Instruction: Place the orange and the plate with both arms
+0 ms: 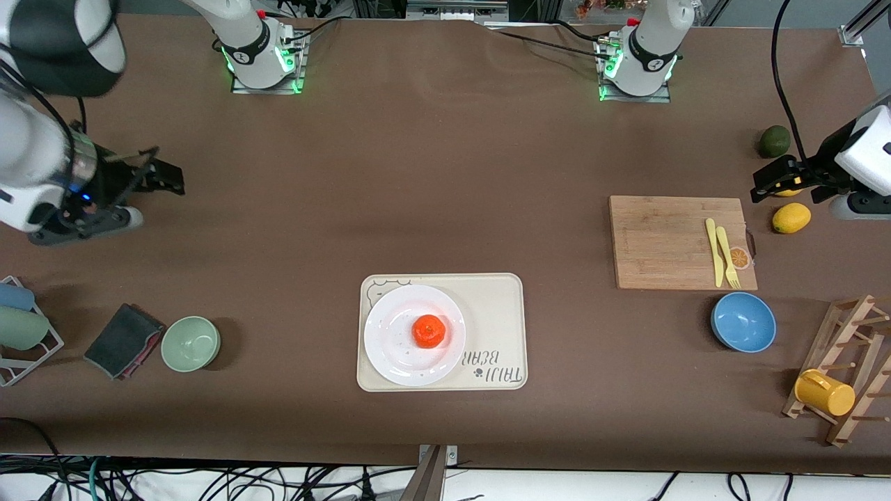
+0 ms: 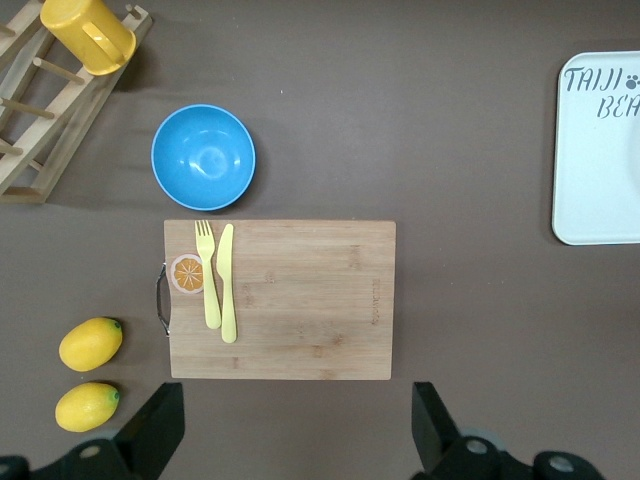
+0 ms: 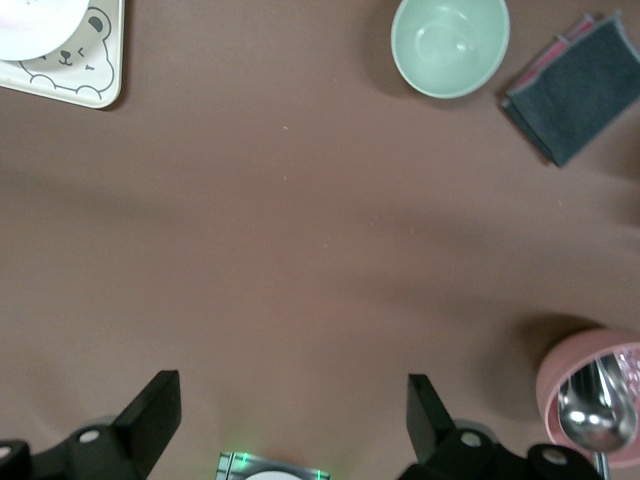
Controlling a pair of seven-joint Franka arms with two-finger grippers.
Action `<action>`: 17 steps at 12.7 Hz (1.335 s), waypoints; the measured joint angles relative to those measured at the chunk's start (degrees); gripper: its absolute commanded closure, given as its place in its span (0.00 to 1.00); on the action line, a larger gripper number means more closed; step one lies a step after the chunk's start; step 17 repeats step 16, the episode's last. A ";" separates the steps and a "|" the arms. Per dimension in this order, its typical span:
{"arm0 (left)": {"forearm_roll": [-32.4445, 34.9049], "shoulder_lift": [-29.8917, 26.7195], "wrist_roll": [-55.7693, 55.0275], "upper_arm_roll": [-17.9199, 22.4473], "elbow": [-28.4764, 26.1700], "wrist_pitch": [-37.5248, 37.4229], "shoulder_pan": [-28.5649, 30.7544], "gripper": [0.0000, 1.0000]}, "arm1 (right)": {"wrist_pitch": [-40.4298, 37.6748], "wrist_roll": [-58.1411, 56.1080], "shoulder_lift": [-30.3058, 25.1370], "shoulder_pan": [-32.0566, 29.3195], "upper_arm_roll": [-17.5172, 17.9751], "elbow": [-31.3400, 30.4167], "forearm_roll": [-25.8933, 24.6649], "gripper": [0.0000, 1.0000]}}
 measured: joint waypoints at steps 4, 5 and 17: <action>-0.06 0.01 0.00 0.00 0.01 0.00 -0.01 0.00 | 5.88 2.98 -3.51 -3.55 4.03 -8.44 -2.21 0.00; -0.06 0.02 -0.02 0.01 0.01 0.00 -0.02 0.00 | 9.20 3.45 -5.26 -6.71 7.17 -12.26 -2.84 0.00; -0.07 0.04 -0.03 0.03 0.03 0.00 -0.02 0.00 | 9.00 9.42 -16.03 -16.86 13.61 -17.13 -2.95 0.00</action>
